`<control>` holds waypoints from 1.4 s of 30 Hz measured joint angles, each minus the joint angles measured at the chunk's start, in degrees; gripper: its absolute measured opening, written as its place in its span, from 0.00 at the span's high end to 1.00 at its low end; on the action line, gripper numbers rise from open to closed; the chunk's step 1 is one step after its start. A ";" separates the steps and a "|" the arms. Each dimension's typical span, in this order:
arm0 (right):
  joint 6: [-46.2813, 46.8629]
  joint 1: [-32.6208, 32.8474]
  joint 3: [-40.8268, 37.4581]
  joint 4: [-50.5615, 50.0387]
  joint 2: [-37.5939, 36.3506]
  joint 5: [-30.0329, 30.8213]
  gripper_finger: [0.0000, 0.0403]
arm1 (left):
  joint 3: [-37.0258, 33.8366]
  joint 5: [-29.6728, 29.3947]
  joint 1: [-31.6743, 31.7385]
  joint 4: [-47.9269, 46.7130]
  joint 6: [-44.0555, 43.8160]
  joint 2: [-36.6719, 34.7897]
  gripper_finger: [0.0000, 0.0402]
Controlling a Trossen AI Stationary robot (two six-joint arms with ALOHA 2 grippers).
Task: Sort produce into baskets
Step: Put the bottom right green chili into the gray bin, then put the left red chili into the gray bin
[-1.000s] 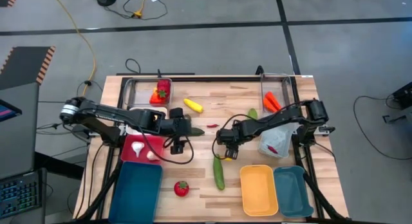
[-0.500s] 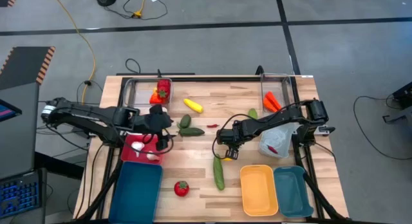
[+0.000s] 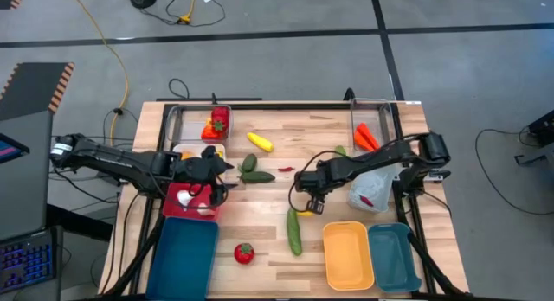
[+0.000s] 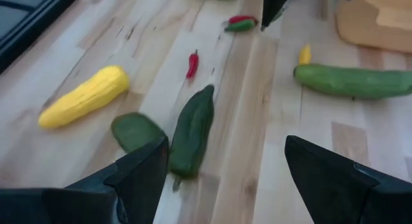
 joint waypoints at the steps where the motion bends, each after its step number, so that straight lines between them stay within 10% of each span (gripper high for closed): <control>1: 0.01 0.00 0.00 -0.51 -1.41 0.00 0.95 | -0.81 -0.05 0.00 1.91 0.35 0.00 0.26; 21: 14.21 5.17 0.00 -31.53 -31.59 2.39 0.92 | -10.94 0.25 0.00 33.64 8.74 0.04 0.26; 42: 17.03 7.93 0.00 -44.36 -30.23 3.48 0.67 | -10.92 0.25 0.00 33.66 8.55 0.04 0.26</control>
